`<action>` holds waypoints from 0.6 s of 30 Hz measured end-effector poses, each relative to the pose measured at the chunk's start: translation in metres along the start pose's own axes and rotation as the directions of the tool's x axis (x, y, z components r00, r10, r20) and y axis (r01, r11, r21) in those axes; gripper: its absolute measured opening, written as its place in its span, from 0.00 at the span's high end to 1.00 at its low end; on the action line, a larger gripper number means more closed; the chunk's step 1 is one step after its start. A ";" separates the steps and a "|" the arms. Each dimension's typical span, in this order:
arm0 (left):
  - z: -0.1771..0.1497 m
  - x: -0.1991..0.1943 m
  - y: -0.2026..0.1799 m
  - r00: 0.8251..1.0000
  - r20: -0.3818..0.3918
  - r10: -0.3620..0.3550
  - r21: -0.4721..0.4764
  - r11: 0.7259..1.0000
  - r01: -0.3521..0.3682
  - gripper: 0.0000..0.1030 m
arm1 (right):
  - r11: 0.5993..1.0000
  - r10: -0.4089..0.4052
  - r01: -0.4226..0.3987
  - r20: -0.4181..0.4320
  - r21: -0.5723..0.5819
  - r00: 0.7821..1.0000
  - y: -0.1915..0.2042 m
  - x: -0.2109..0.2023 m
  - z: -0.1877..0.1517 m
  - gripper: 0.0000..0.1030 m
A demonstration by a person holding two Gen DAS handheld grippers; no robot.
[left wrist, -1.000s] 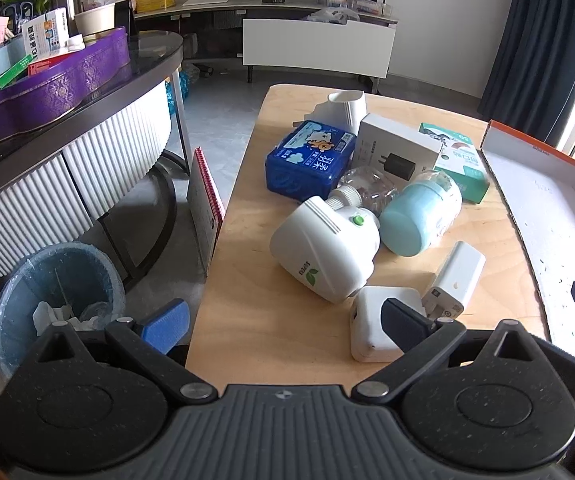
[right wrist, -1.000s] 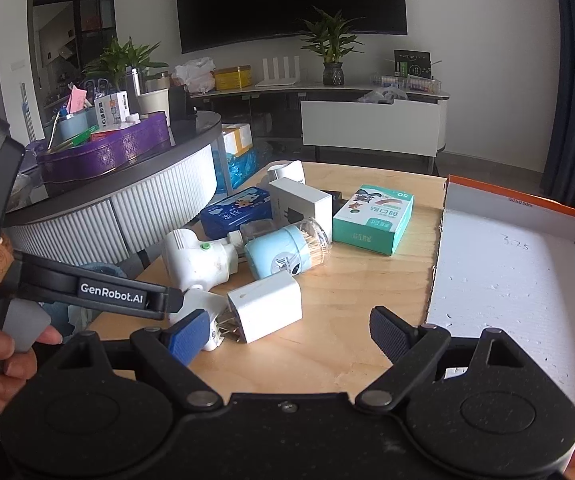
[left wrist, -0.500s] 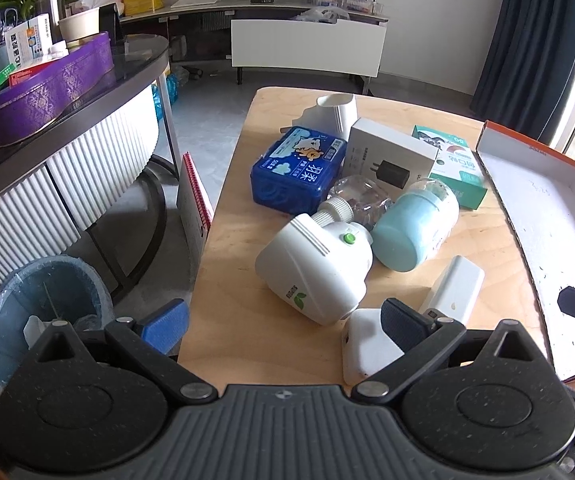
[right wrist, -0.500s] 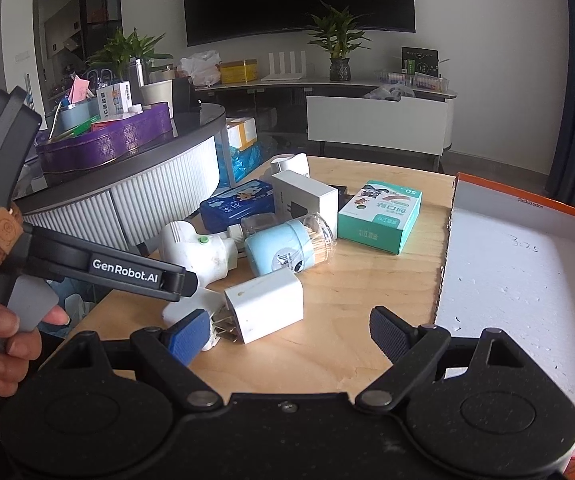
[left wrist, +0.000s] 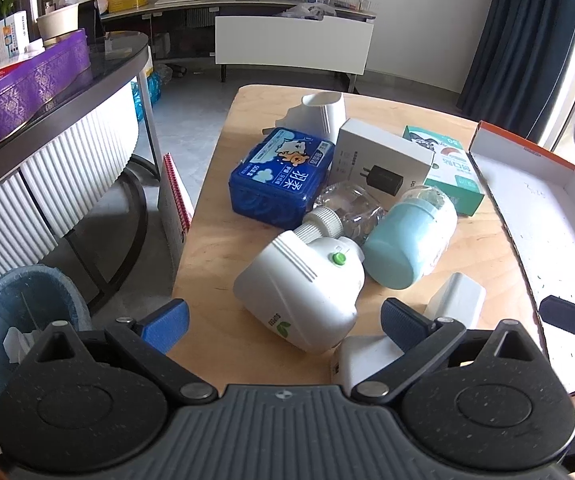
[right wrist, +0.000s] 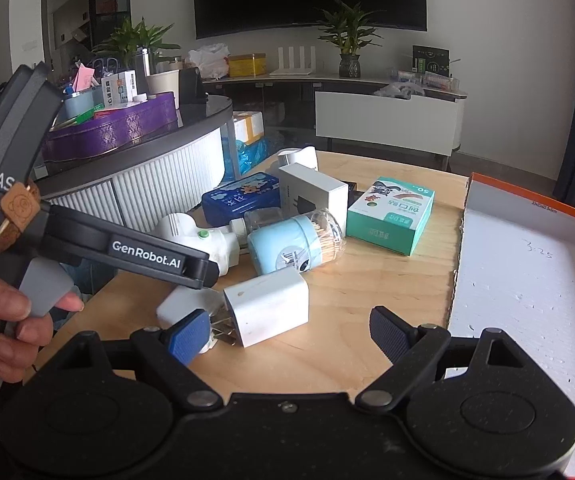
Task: Organize rigid objects
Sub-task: 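Move left tool to the white plug-in repeller while right tool approaches the white square charger, then close left tool on the white repeller while right tool grasps the white charger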
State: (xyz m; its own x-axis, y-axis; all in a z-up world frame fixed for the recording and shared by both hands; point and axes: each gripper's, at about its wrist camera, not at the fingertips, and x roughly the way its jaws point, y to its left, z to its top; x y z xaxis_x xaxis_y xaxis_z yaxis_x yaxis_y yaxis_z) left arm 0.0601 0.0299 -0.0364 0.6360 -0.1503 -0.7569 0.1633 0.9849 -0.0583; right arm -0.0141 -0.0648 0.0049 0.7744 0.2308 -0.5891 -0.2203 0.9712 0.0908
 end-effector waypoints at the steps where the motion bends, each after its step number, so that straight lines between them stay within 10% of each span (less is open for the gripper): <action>1: 0.001 0.002 0.000 1.000 0.000 -0.002 0.004 1.000 0.002 0.00 | 1.000 0.002 -0.002 -0.001 -0.007 1.000 0.000 0.002 0.000 0.01; 9: 0.006 0.020 0.004 0.999 0.006 -0.038 0.076 0.996 0.037 0.00 | 1.000 0.008 -0.008 -0.015 -0.019 1.000 0.001 0.018 0.005 0.01; 18: 0.003 0.020 0.005 0.989 0.073 -0.125 0.127 0.985 0.115 0.34 | 0.998 0.060 -0.061 -0.036 -0.024 0.998 -0.001 0.040 0.013 0.01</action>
State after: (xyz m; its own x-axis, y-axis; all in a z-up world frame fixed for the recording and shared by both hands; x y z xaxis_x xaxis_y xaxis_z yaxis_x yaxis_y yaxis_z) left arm 0.0761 0.0318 -0.0496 0.6641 -0.2781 -0.6940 0.3297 0.9420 -0.0620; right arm 0.0250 -0.0558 -0.0084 0.7377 0.2863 -0.6114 -0.2813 0.9536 0.1071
